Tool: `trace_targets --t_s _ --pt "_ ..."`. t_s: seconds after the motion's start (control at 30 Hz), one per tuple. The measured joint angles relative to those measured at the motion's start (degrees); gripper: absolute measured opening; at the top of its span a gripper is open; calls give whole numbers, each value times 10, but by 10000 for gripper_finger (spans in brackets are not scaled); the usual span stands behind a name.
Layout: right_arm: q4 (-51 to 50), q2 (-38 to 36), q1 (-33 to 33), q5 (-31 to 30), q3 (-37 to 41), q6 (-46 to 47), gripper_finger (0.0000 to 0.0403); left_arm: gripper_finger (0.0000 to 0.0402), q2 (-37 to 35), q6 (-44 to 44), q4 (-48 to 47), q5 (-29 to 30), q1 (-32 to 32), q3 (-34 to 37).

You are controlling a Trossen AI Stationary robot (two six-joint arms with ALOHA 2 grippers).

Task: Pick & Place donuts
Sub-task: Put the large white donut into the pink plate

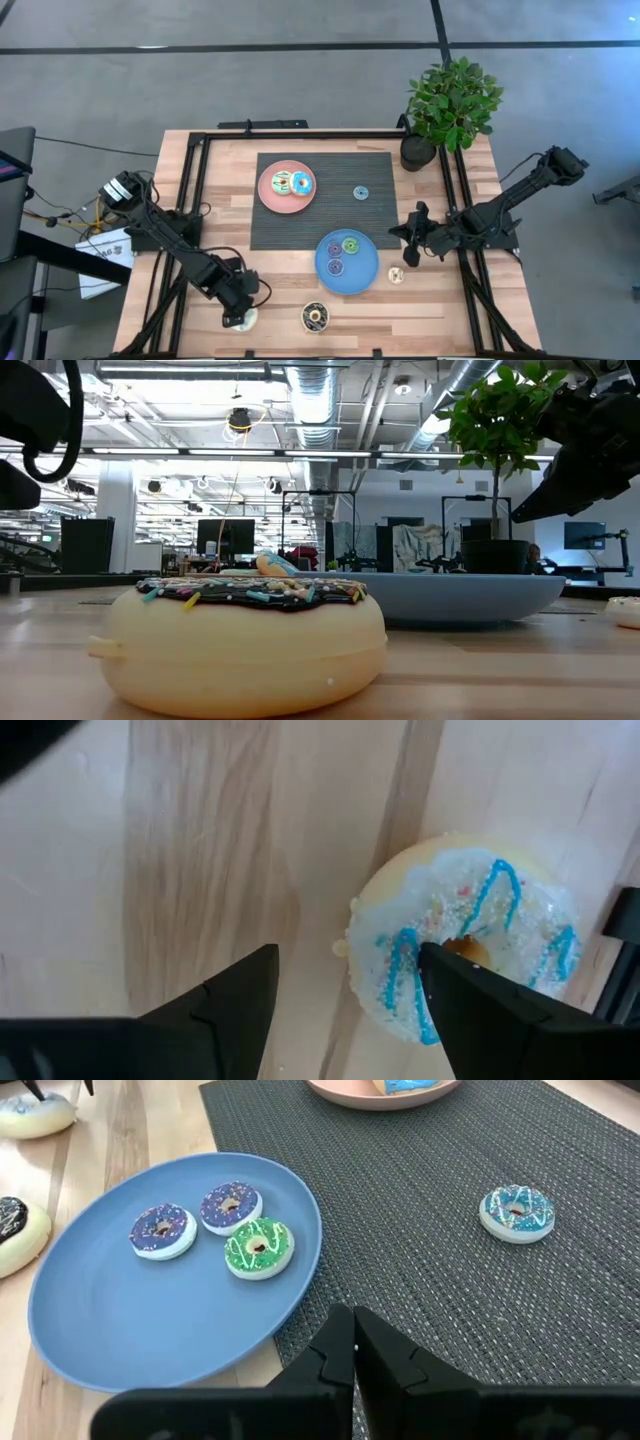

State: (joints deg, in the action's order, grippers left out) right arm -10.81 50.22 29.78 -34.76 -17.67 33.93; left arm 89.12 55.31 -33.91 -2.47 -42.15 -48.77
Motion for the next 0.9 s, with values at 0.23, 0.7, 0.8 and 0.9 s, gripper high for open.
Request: trace_targets --t_s 0.23,0.7,0.8,0.9 --pt "0 0 0 0 0 0 0 233 0 13 4 -29 0 0" --pt "0 0 0 0 0 0 1 233 0 14 42 13 -5 0" --pt "0 0 0 0 0 0 1 233 0 13 42 13 -6 0" --pt "0 0 0 0 0 0 1 233 0 13 43 13 -6 0"
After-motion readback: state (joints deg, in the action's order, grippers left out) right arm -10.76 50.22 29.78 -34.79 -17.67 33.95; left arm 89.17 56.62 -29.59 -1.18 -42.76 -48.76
